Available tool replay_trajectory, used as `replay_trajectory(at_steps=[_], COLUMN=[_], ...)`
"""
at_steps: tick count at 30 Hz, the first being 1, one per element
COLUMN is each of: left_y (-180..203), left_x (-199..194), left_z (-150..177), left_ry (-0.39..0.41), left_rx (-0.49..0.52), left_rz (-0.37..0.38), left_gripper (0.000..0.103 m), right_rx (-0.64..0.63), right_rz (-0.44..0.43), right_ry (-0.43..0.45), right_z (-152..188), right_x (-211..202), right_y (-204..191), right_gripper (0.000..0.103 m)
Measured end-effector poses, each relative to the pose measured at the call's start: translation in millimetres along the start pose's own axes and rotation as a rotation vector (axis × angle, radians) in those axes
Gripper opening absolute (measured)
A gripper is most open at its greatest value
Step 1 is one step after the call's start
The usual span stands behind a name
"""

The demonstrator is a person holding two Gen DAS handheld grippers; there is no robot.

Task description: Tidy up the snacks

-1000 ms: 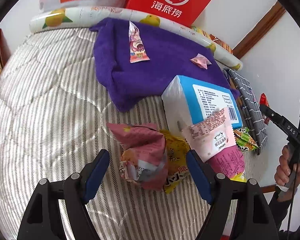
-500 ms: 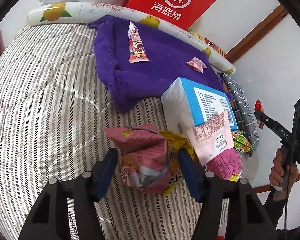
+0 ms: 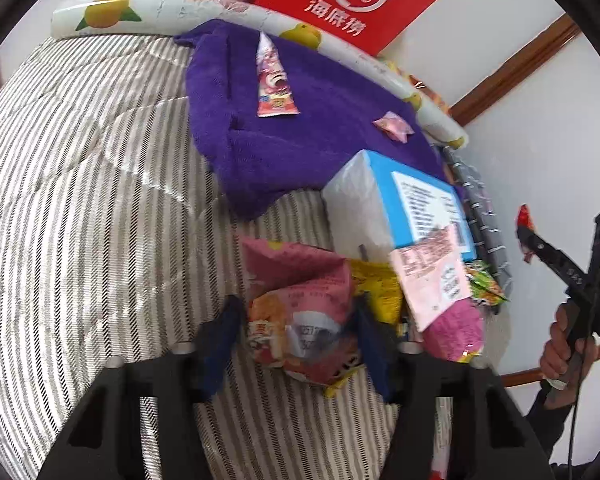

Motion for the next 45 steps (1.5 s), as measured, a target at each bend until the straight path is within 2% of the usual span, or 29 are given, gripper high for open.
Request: replay_trajectory(at_steps=[4,12,16,24,35,45], left_y=[0.2,7.3,23.5,52.4,80.0,78.7], left_x=[-6.6,-38.3,-56.9,-75.4,-64.0,-27.0], left_z=[-2.6,-10.7,-26.4,-79.8,-137.2,-160.1], left_ry=[0.013,0.071,0.113,0.195,0.244,0.213], left_rx=[0.008,0.019,0.049,0.09,0.121,0.122], left_rz=[-0.012,-0.024,-0.024,-0.043,-0.047,-0.057], left_gripper=[0.041,0.041,0.041,0.041,0.041,0.041], right_rx=[0.001,-0.007,-0.003,-0.005,-0.034,-0.036], right_rz=[-0.007,-0.038,-0.062,-0.116,-0.167,-0.212], right_ry=[0.003,0.024,0.041,0.092,0.119,0.058], right_z=[-1.1,-9.2,-20.8,-58.8,-98.2,-105.7], right_x=[-2.5,-9.9,-14.7,-23.5,-4.5,48.8], right_y=[-2.6,-11.4,-14.7,-25.7,-45.1,-60.3], right_gripper=[0.045,0.045,0.045,0.045,0.045,0.045])
Point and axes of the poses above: each gripper's, at about its wrist camera, not at the fingertips, and x roughly the way its jaws point, y to its right, z to its underside, the point moved 6 cm from there along x, roughly the way its jaws point, and after that the axes turned 13 degrees about z, right-handed, at the moved point
